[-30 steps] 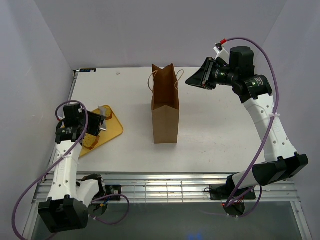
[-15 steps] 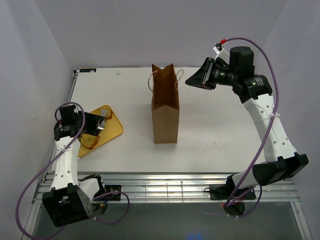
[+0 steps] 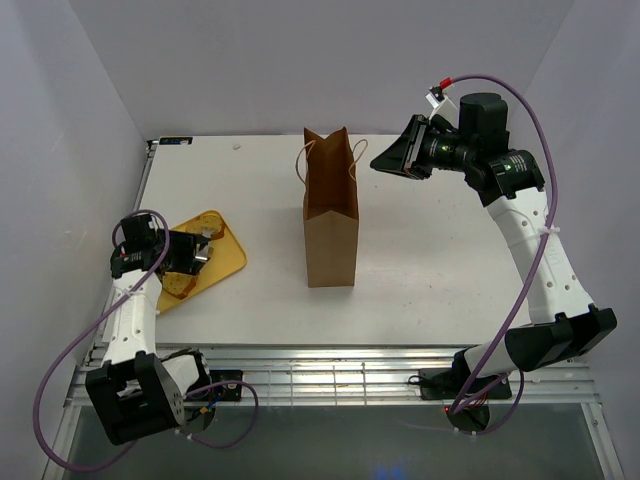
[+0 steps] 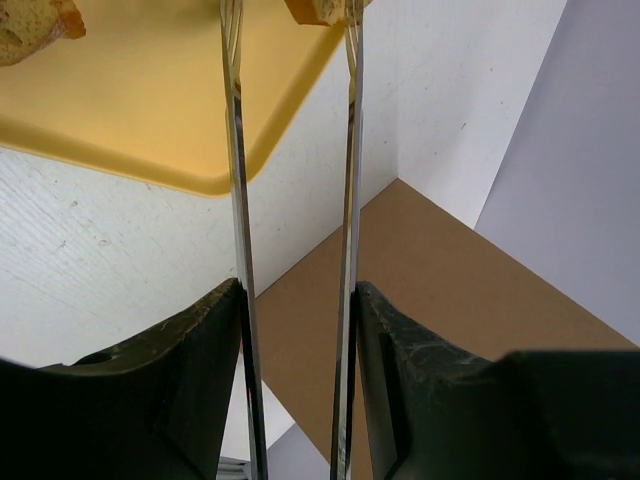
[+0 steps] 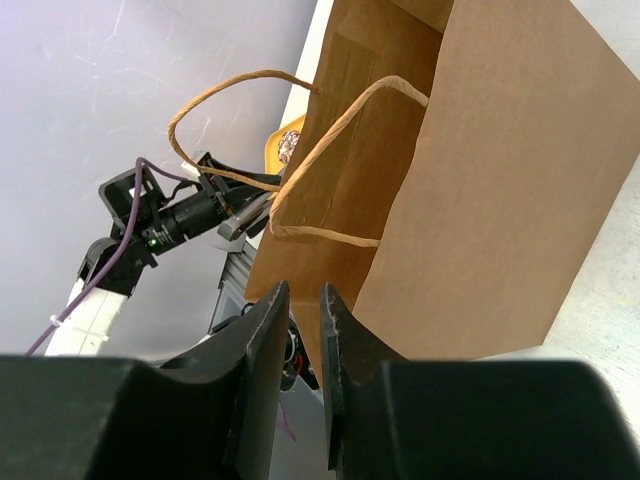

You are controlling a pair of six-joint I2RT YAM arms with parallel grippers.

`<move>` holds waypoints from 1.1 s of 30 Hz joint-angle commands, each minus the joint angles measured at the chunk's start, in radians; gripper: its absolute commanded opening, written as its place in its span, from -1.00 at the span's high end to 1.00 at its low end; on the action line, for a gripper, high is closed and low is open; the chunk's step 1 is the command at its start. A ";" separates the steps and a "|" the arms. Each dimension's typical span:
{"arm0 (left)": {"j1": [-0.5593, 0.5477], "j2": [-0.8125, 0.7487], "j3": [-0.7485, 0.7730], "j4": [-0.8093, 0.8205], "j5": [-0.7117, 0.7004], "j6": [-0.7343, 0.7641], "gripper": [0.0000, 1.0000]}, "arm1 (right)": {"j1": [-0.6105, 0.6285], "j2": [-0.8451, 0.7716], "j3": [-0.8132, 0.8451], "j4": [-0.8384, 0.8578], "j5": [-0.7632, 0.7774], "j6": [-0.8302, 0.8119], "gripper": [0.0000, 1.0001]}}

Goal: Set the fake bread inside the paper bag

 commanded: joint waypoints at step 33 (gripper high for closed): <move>0.089 0.152 0.044 0.124 0.075 -0.028 0.62 | -0.001 0.008 0.041 0.043 0.008 -0.003 0.50</move>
